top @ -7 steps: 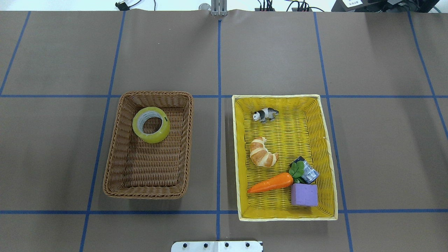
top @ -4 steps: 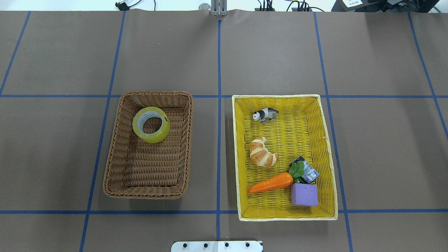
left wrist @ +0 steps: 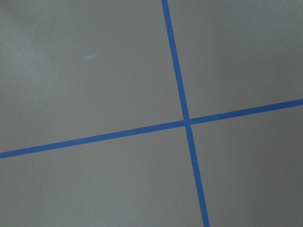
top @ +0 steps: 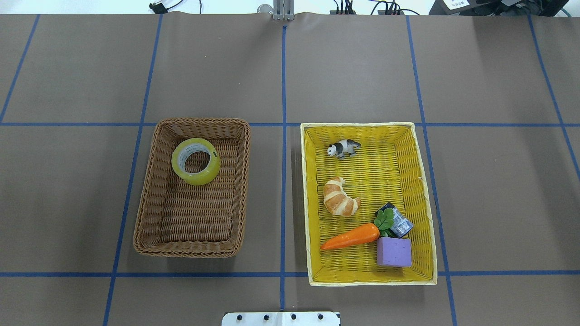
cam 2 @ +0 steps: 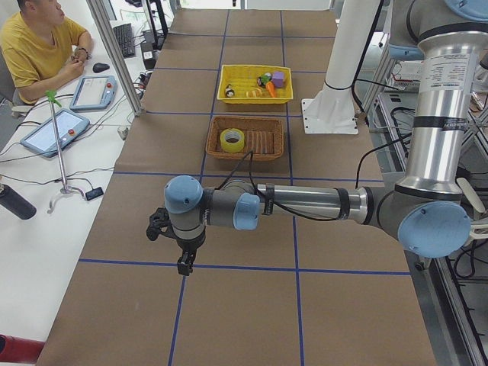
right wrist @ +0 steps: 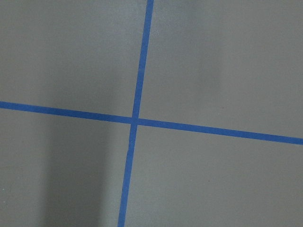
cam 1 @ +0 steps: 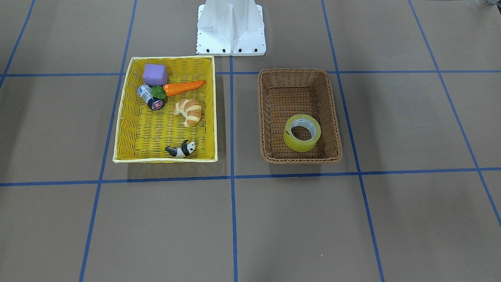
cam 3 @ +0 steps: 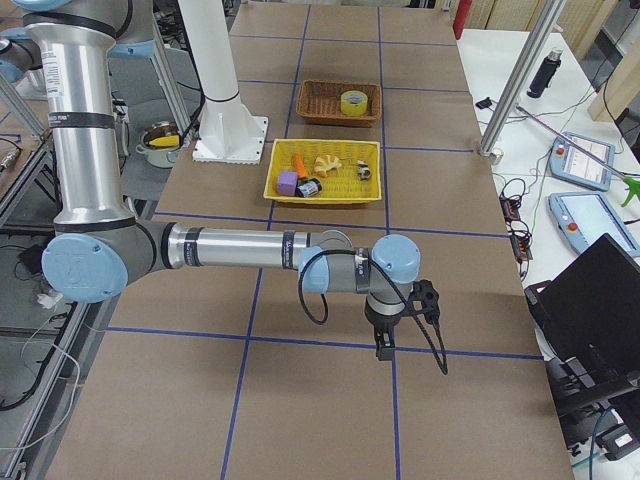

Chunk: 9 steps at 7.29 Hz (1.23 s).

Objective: Move tape to another basket

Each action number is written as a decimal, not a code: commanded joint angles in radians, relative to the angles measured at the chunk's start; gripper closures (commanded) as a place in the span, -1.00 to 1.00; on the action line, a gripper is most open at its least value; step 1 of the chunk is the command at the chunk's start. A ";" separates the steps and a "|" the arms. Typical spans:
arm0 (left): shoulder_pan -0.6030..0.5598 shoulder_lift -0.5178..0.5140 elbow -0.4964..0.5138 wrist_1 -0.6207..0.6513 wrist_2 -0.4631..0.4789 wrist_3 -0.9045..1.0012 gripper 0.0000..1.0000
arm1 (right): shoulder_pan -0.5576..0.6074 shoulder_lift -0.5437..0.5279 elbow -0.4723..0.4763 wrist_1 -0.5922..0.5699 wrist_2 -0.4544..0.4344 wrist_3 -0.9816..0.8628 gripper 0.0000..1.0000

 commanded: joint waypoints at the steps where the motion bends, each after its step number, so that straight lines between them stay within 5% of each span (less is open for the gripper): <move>1: 0.000 0.000 0.001 0.001 0.000 0.000 -0.99 | 0.000 -0.001 -0.002 0.000 0.000 -0.002 -1.00; 9: 0.003 0.015 0.008 0.000 0.000 0.000 -0.99 | 0.000 -0.008 0.003 0.000 -0.004 0.009 -1.00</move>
